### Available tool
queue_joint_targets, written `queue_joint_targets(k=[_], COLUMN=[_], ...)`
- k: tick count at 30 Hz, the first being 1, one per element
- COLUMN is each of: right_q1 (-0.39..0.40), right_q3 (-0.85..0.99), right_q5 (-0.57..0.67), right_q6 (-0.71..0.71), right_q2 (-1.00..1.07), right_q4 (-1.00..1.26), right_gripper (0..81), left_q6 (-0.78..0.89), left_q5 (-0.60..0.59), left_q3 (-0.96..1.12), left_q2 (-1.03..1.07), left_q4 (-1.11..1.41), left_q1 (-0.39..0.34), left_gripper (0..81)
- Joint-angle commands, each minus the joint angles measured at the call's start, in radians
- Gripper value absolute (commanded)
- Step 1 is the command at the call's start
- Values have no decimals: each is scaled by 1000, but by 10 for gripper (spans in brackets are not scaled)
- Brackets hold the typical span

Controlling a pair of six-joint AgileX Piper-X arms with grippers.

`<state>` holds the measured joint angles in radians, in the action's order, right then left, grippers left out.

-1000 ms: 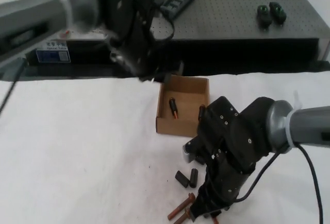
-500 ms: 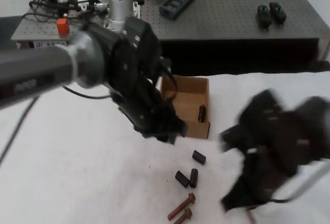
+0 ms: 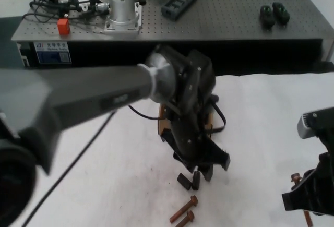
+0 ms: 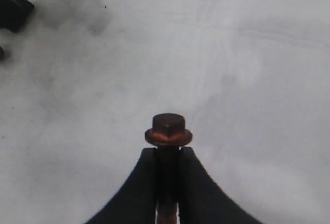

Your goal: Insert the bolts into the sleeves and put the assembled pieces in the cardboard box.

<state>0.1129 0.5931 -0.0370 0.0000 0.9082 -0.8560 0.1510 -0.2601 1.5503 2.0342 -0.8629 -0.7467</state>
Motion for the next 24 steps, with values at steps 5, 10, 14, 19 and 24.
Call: queue_joint_targets(k=[5,10,14,19,24], right_q1=[-23,-23,-23,-23,-23], right_q3=[0,0,0,0,0], right_q5=[10,23,31,37,37], right_q6=[0,0,0,-6,-12], right_q2=[-27,-27,-27,-27,-27], right_q4=[-33,-40,-40,-40,-34], right_gripper=[41,41,41,41,41], left_q6=[14,45,50,55,58], left_q5=[34,34,31,50,48], left_q3=[74,74,74,74,74], left_q2=[84,93,101,113,115], left_q4=[-65,-42,-70,-63,-58], left_q1=[-26,-26,-26,-26,-26], left_gripper=[358,358,358,356,228])
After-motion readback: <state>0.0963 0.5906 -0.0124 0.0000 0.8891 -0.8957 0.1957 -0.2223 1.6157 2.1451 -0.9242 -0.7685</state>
